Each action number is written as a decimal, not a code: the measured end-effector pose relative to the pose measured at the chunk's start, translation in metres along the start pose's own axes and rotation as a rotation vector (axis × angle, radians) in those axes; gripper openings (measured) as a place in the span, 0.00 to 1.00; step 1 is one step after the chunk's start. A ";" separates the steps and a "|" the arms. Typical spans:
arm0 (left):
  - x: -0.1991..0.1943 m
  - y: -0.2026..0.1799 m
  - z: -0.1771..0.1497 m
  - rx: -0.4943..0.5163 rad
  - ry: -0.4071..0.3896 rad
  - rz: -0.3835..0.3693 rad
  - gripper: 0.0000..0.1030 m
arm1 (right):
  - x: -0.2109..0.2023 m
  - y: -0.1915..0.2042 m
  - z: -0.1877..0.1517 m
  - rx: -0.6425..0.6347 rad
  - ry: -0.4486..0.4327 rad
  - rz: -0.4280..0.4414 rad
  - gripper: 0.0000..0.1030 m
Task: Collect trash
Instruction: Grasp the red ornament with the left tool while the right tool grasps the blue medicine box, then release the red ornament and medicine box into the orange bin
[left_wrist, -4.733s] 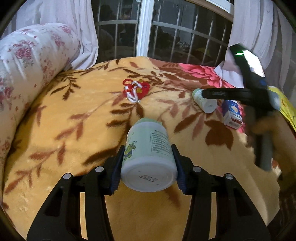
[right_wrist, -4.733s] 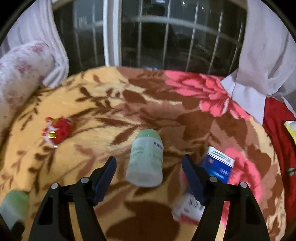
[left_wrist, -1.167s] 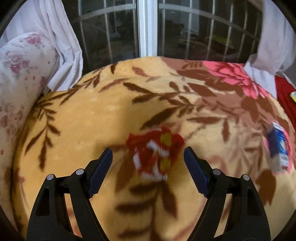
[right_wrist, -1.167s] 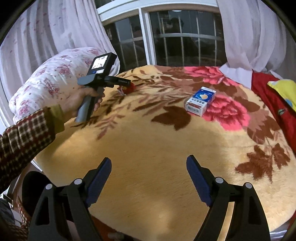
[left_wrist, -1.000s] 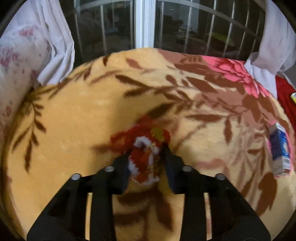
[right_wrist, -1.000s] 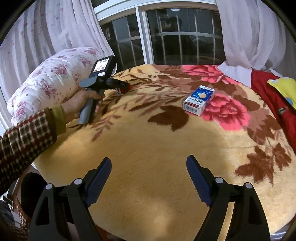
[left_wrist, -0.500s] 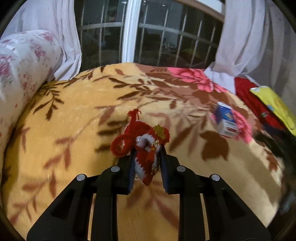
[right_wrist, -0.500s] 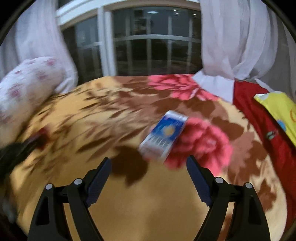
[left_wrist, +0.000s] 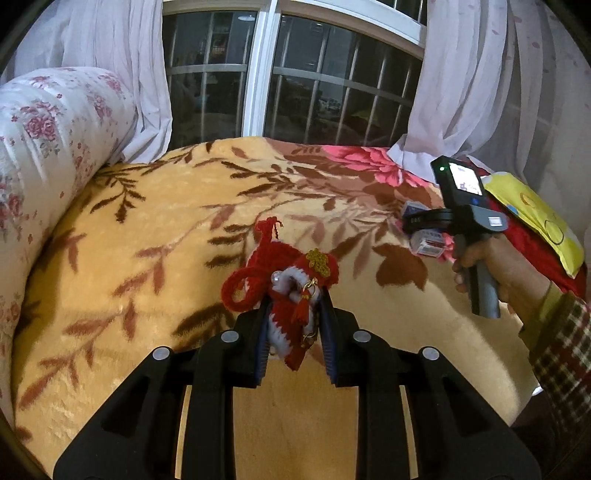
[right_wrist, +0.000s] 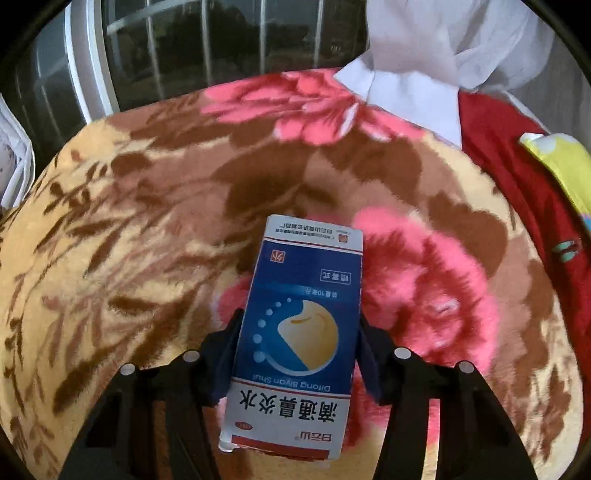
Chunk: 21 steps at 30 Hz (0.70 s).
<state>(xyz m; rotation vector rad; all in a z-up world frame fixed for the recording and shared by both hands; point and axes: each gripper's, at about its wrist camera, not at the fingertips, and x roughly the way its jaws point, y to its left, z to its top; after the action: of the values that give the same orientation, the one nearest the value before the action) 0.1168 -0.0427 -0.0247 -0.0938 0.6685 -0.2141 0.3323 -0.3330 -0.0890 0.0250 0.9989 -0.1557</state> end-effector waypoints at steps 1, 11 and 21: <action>-0.002 0.000 -0.002 -0.001 0.000 -0.004 0.22 | -0.004 0.001 -0.001 -0.008 -0.005 0.010 0.51; -0.039 -0.016 -0.028 0.016 0.003 -0.069 0.22 | -0.138 0.014 -0.070 -0.124 -0.217 0.238 0.51; -0.101 -0.044 -0.099 0.130 0.159 -0.199 0.23 | -0.275 0.013 -0.228 -0.392 -0.196 0.532 0.52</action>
<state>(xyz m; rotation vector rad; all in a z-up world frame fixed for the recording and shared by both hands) -0.0293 -0.0646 -0.0346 -0.0179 0.8020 -0.4595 -0.0030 -0.2658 0.0176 -0.0809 0.7836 0.5165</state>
